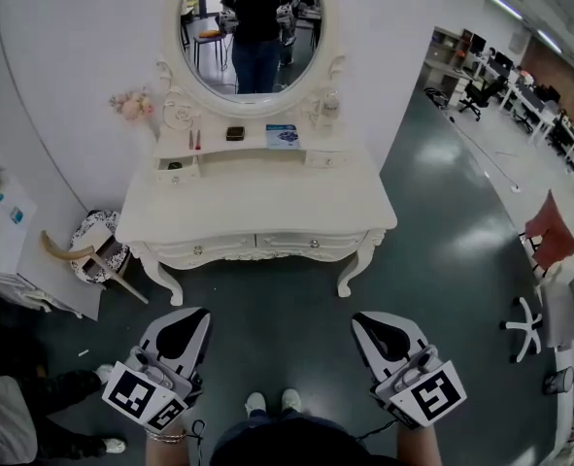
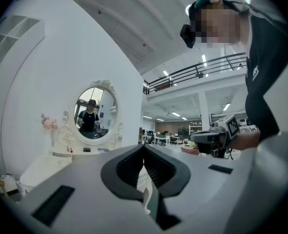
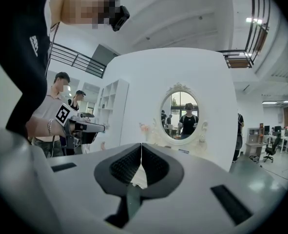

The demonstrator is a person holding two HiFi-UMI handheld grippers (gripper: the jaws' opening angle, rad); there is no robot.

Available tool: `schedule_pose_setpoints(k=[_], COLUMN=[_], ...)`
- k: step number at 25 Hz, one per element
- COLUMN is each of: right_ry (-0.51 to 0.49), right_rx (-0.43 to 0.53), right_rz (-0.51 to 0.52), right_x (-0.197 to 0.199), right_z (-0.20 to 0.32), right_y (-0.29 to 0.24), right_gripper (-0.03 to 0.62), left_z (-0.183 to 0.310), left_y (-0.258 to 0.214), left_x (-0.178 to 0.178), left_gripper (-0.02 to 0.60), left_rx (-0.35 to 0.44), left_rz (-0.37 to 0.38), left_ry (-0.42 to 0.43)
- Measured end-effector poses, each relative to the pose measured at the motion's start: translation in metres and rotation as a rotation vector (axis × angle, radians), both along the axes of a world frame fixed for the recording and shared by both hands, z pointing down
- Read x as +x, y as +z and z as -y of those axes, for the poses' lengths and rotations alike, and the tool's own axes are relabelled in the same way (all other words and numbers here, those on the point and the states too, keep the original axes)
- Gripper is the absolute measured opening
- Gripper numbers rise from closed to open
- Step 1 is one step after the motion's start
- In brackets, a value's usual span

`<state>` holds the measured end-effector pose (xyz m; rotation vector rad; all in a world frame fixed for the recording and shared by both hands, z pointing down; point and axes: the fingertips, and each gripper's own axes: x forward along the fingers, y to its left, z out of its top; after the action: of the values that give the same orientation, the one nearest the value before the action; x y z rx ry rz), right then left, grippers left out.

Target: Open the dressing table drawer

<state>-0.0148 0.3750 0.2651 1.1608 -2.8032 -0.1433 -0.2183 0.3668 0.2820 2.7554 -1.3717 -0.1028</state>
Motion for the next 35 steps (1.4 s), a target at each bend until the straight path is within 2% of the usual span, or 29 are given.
schedule_pose_setpoints(k=[8, 15, 25, 35], right_ry=[0.021, 0.03, 0.04, 0.067], right_rx=[0.013, -0.012, -0.032, -0.026], right_rz=[0.006, 0.013, 0.037, 0.042], right_x=[0.036, 0.063, 0.072, 0.065], right_z=[0.012, 0.021, 0.044, 0.101], right_y=[0.002, 0.013, 0.018, 0.011], right_gripper=[0.018, 0.018, 0.018, 0.018], left_z=[0.015, 0.02, 0.043, 0.11], left_y=[-0.001, 0.006, 0.013, 0.008], left_x=[0.039, 0.061, 0.073, 0.076], left_gripper=[0.017, 0.018, 0.018, 0.018], left_rx=[0.008, -0.007, -0.035, -0.029], left_rz=[0.01, 0.004, 0.031, 0.035], left_ry=[0.029, 0.009, 0.03, 0.089])
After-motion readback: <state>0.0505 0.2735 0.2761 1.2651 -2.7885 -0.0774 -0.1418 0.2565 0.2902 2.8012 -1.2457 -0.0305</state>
